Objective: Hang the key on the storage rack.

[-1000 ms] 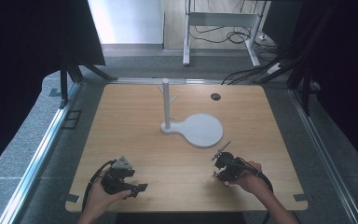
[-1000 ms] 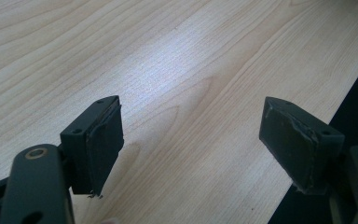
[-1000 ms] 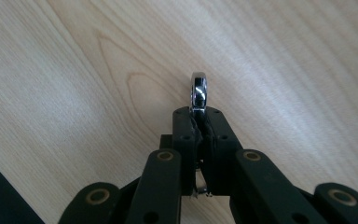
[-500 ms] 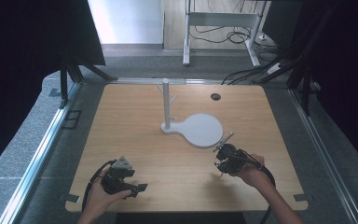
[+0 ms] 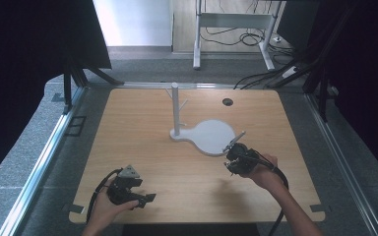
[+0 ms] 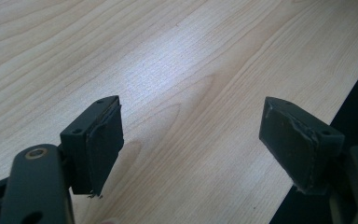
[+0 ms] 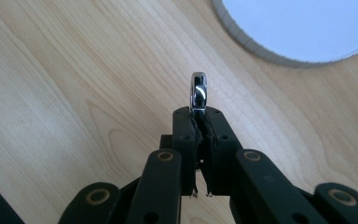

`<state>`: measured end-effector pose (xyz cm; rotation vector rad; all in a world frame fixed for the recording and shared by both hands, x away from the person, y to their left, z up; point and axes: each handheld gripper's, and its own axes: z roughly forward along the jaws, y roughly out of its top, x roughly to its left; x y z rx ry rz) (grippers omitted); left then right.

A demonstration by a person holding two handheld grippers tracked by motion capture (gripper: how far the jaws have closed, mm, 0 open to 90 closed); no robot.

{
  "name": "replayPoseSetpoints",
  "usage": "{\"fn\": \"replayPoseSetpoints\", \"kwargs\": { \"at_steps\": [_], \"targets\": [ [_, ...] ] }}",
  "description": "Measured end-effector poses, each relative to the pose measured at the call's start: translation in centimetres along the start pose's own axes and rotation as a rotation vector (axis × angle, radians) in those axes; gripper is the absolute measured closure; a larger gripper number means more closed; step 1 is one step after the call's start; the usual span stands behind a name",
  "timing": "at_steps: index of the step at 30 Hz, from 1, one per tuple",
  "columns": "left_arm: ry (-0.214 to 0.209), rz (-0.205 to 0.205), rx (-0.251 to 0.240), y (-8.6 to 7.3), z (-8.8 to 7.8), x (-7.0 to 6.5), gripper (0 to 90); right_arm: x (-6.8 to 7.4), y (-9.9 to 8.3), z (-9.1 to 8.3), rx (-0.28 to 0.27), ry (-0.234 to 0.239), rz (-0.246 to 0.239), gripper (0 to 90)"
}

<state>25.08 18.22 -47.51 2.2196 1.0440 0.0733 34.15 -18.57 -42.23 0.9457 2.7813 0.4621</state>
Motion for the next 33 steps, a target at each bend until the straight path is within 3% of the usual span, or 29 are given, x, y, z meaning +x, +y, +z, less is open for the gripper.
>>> {"fn": "replayPoseSetpoints", "kwargs": {
  "at_steps": [16, 23, 33],
  "targets": [
    [0.0, 0.003, 0.004, 0.0, 0.1, 0.0, 22.1, -0.7, 3.2, -0.4, -0.047, -0.011, -0.003, 84.6],
    [-0.002, 0.008, 0.009, 0.0, 0.2, -0.1, 22.1, -1.4, 4.2, -0.8, -0.08, -0.007, 0.019, 84.6],
    [-0.003, 0.007, 0.007, 0.0, 0.1, -0.1, 22.1, -2.1, 5.5, -0.7, -0.084, -0.006, 0.03, 84.6]
  ]
}}
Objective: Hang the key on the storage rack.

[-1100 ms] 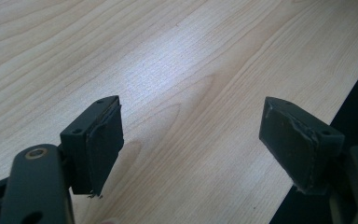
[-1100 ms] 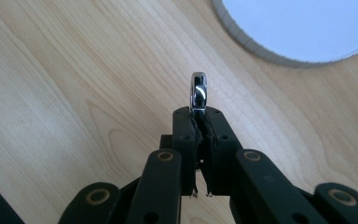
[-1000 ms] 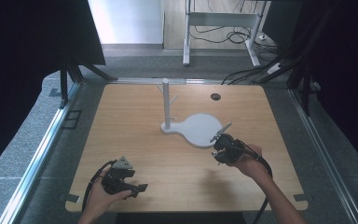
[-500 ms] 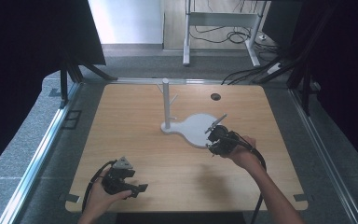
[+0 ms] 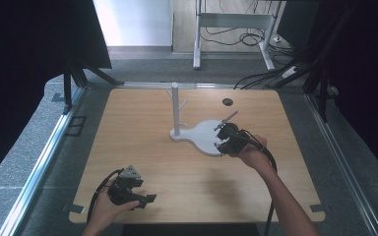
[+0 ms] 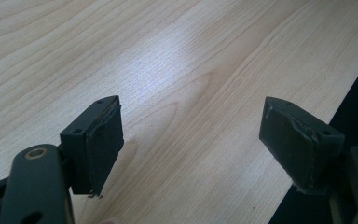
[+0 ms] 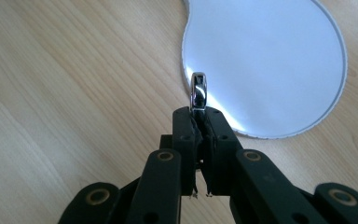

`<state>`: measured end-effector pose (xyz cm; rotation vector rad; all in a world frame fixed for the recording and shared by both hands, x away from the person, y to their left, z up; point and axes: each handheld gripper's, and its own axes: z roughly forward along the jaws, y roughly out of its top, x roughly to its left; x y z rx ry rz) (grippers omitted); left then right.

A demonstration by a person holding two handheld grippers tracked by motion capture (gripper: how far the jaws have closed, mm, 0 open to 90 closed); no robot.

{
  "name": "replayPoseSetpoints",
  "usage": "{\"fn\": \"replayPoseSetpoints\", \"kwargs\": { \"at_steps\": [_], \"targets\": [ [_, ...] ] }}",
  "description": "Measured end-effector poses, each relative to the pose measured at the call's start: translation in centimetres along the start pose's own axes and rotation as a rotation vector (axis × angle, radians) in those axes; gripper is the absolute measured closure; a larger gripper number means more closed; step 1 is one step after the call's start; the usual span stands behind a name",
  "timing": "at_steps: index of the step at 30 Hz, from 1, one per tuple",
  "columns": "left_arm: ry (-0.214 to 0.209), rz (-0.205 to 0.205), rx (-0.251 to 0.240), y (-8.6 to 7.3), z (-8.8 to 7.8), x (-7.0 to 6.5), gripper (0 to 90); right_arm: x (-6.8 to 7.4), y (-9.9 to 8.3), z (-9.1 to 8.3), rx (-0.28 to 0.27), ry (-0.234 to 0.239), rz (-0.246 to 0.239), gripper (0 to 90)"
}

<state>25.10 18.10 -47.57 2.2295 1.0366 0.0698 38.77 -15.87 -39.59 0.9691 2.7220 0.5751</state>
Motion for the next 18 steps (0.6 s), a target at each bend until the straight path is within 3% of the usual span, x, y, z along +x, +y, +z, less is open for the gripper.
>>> {"fn": "replayPoseSetpoints", "kwargs": {
  "at_steps": [18],
  "targets": [
    [-0.002, 0.001, -0.005, 0.0, -0.2, 0.0, 22.1, -0.3, 2.7, 0.0, -0.012, -0.008, -0.004, 84.6]
  ]
}}
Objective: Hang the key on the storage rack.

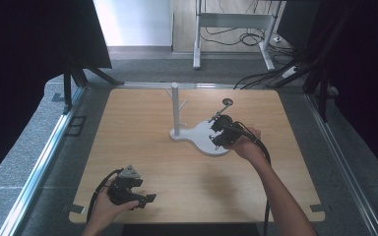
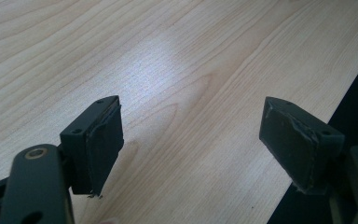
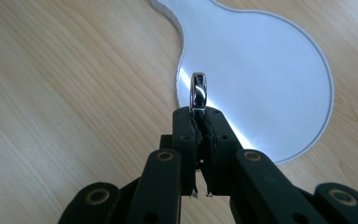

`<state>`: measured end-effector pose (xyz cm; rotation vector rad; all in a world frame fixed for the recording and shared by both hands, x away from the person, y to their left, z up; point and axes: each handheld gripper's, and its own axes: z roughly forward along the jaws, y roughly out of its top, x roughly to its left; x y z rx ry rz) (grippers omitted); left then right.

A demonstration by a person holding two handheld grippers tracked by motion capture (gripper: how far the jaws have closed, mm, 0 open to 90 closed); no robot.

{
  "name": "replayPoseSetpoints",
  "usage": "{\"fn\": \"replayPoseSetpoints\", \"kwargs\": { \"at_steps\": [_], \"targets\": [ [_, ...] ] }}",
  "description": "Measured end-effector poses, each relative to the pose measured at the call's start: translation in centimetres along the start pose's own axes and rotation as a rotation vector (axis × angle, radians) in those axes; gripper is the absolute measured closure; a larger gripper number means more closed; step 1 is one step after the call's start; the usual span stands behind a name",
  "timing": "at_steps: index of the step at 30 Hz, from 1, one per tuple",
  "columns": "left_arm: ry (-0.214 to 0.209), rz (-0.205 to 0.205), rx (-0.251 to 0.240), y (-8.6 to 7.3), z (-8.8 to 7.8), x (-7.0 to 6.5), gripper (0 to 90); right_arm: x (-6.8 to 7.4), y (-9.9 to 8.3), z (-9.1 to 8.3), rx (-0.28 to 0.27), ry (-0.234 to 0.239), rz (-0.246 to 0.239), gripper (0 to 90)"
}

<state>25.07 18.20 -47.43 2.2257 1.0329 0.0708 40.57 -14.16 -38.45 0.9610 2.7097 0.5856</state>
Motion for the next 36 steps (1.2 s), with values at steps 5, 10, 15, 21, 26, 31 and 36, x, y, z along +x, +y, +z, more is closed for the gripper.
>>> {"fn": "replayPoseSetpoints", "kwargs": {
  "at_steps": [5, 10, 15, 21, 26, 31, 36],
  "targets": [
    [0.001, -0.002, -0.004, 0.0, -0.1, 0.1, 22.1, -0.4, 0.8, 0.0, -0.026, 0.006, 0.001, 84.5],
    [-0.001, -0.002, -0.005, 0.0, -0.1, 0.1, 22.0, -0.6, 1.6, 0.1, -0.024, 0.007, 0.009, 84.5],
    [-0.002, -0.005, -0.009, 0.0, -0.2, 0.1, 22.0, -0.6, 2.3, 0.4, -0.021, 0.008, 0.009, 84.5],
    [-0.005, -0.004, -0.01, 0.0, -0.4, 0.1, 22.1, -1.1, 2.9, 0.9, -0.021, 0.012, 0.03, 84.5],
    [-0.012, 0.001, -0.004, 0.0, -0.3, 0.1, 22.2, -1.6, 3.3, 1.2, -0.018, 0.008, 0.043, 84.5],
    [-0.025, 0.007, -0.011, 0.0, -0.4, -0.1, 22.3, -1.9, 4.0, 1.4, -0.025, 0.006, 0.048, 84.5],
    [-0.026, 0.008, -0.014, 0.1, -0.5, -0.2, 22.3, -1.9, 4.7, 1.6, -0.027, 0.01, 0.057, 84.5]
  ]
}}
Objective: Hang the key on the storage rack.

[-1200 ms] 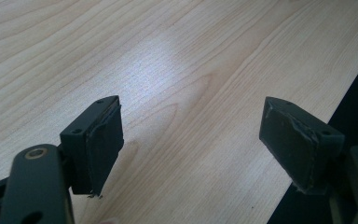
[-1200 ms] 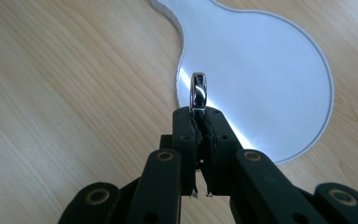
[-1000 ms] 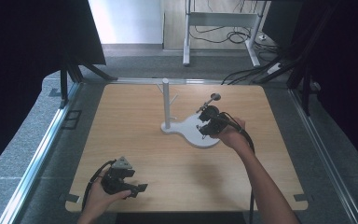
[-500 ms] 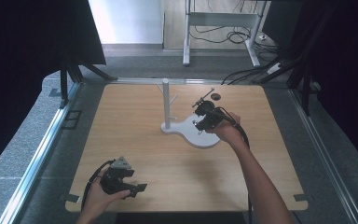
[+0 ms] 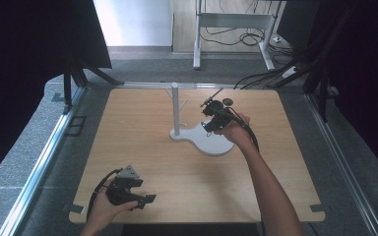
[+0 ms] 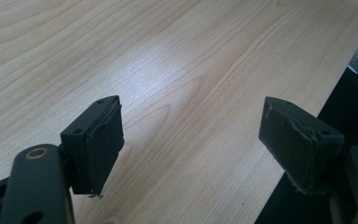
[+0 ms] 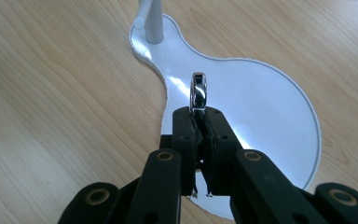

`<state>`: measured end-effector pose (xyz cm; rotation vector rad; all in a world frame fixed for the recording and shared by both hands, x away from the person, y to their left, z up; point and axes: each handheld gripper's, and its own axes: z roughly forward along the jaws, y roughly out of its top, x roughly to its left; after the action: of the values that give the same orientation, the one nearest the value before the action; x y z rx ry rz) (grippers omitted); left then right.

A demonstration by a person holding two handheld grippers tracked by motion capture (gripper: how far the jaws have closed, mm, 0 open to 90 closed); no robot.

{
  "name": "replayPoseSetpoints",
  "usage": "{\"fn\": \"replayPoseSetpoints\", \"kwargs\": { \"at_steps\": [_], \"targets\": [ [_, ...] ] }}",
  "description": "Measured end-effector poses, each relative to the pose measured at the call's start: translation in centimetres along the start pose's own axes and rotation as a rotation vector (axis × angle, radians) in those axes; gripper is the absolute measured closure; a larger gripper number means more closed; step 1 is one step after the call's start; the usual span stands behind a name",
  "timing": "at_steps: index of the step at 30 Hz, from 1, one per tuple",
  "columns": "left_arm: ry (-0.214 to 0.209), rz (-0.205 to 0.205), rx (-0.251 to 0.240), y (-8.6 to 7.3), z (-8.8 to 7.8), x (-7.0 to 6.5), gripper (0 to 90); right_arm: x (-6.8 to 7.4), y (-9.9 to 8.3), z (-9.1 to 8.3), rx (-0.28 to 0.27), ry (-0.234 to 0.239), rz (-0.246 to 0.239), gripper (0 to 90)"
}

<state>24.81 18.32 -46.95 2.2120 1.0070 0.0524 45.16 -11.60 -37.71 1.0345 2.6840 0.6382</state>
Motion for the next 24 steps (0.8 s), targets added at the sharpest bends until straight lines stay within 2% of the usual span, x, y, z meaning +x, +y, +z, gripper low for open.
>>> {"fn": "replayPoseSetpoints", "kwargs": {
  "at_steps": [4, 10, 15, 20, 24],
  "targets": [
    [0.0, 0.0, -0.007, 0.0, -0.1, -0.1, 22.2, -0.1, 0.6, 0.3, 0.009, -0.001, -0.006, 84.5],
    [0.001, 0.003, -0.007, 0.1, -0.1, -0.1, 22.2, -0.6, 1.4, 0.3, -0.009, 0.001, 0.022, 84.5],
    [0.001, 0.006, -0.004, 0.1, -0.1, -0.2, 22.2, -0.7, 1.5, 0.4, 0.004, -0.008, 0.02, 84.5],
    [0.007, 0.013, -0.003, 0.1, 0.0, -0.3, 22.2, -1.5, 2.3, -0.5, -0.034, -0.011, 0.031, 84.4],
    [-0.004, 0.022, -0.008, 0.3, -0.1, -0.4, 22.1, -1.8, 3.0, -0.9, -0.027, -0.025, 0.027, 84.5]
  ]
}}
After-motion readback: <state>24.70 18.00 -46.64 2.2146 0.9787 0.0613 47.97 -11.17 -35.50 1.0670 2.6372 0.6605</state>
